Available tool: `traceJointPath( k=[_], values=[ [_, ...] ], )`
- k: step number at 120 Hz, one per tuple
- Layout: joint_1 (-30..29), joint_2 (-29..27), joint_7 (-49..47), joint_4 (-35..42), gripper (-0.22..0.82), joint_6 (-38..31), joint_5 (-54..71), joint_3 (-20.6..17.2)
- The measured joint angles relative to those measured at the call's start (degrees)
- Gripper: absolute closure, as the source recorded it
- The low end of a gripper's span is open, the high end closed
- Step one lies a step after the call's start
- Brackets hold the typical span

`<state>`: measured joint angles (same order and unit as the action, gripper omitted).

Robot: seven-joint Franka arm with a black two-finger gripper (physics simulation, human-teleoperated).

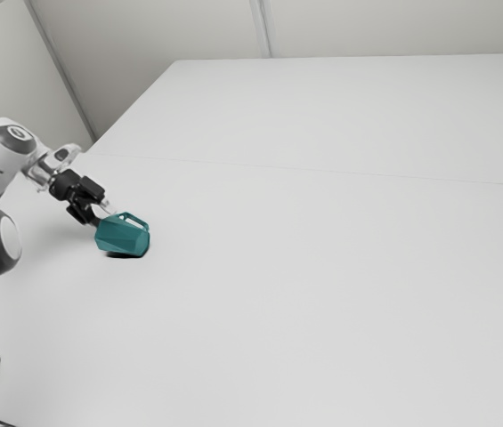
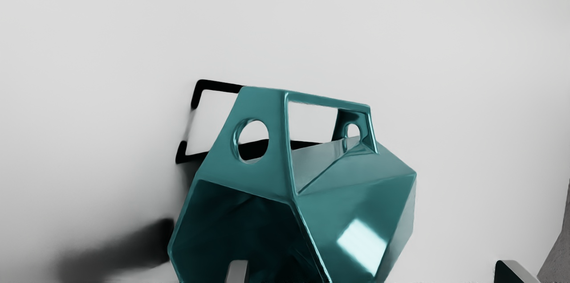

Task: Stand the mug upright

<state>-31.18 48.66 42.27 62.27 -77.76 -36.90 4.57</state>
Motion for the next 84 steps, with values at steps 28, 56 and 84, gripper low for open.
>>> traceJointPath(
  k=[28, 56, 84],
  values=[
    [-0.51, -0.68, 0.99, 2.82, 0.0, 1.51, -1.1, 0.17],
    [-0.55, -0.7, 1.27, 3.75, 0.1, 1.77, -1.87, 0.15],
    [-0.63, -0.69, 1.43, 4.85, 0.28, 1.6, -3.03, 0.18]
  ],
)
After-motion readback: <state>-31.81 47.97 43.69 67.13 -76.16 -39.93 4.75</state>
